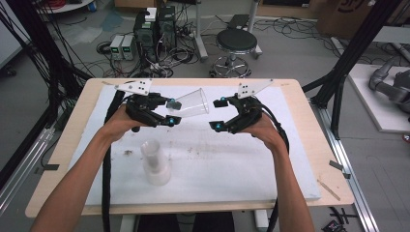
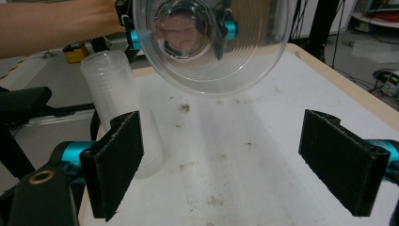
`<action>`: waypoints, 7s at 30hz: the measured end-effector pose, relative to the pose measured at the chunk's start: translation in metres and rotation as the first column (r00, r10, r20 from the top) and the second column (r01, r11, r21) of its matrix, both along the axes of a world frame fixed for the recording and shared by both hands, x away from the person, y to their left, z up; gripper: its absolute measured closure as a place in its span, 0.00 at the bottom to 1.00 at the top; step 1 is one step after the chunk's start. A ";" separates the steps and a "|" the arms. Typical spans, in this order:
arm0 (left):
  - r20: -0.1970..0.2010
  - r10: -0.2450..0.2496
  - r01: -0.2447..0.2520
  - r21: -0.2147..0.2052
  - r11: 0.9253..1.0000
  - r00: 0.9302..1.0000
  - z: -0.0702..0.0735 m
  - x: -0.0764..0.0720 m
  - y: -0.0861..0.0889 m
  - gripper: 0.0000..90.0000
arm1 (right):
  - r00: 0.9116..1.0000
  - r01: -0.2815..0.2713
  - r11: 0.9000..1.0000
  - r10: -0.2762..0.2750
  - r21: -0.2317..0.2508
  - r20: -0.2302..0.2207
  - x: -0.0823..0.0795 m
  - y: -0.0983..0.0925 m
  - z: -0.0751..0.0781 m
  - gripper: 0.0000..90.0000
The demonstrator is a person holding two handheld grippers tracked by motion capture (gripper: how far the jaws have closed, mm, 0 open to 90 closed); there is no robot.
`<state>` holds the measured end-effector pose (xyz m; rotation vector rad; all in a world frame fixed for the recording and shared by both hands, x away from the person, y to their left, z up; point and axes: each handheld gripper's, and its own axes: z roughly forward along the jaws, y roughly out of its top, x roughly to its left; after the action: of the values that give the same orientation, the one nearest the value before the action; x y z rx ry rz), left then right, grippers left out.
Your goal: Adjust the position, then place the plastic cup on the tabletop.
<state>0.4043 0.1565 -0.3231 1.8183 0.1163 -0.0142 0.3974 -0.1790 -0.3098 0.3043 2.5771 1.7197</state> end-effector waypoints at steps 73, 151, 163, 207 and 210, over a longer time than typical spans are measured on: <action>0.034 -0.083 0.083 -0.014 0.996 0.996 -0.007 0.000 -0.021 0.47 | 0.992 -0.120 0.970 0.122 0.212 0.001 0.003 0.027 -0.002 0.33; -0.080 0.756 -0.752 0.080 0.655 0.650 -0.105 -0.095 0.110 0.06 | 0.933 0.284 0.827 -0.355 -0.486 -0.058 0.024 0.006 -0.007 0.35; -0.071 0.775 -0.774 0.044 0.632 0.628 -0.126 -0.105 0.113 0.06 | 0.926 0.285 0.786 -0.373 -0.548 -0.052 0.026 0.012 -0.008 0.35; -0.062 0.773 -0.774 0.009 0.633 0.631 -0.145 -0.110 0.113 0.06 | 0.926 0.243 0.714 -0.372 -0.657 -0.062 0.031 0.029 -0.026 0.35; -0.065 0.773 -0.774 0.007 0.633 0.631 -0.145 -0.110 0.113 0.06 | 0.926 0.230 0.693 -0.372 -0.683 -0.065 0.033 0.033 -0.031 0.35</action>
<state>0.2948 0.2699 -0.4686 1.6097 0.9466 0.5461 0.4304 -0.1464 -0.3408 0.8368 2.8484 0.6026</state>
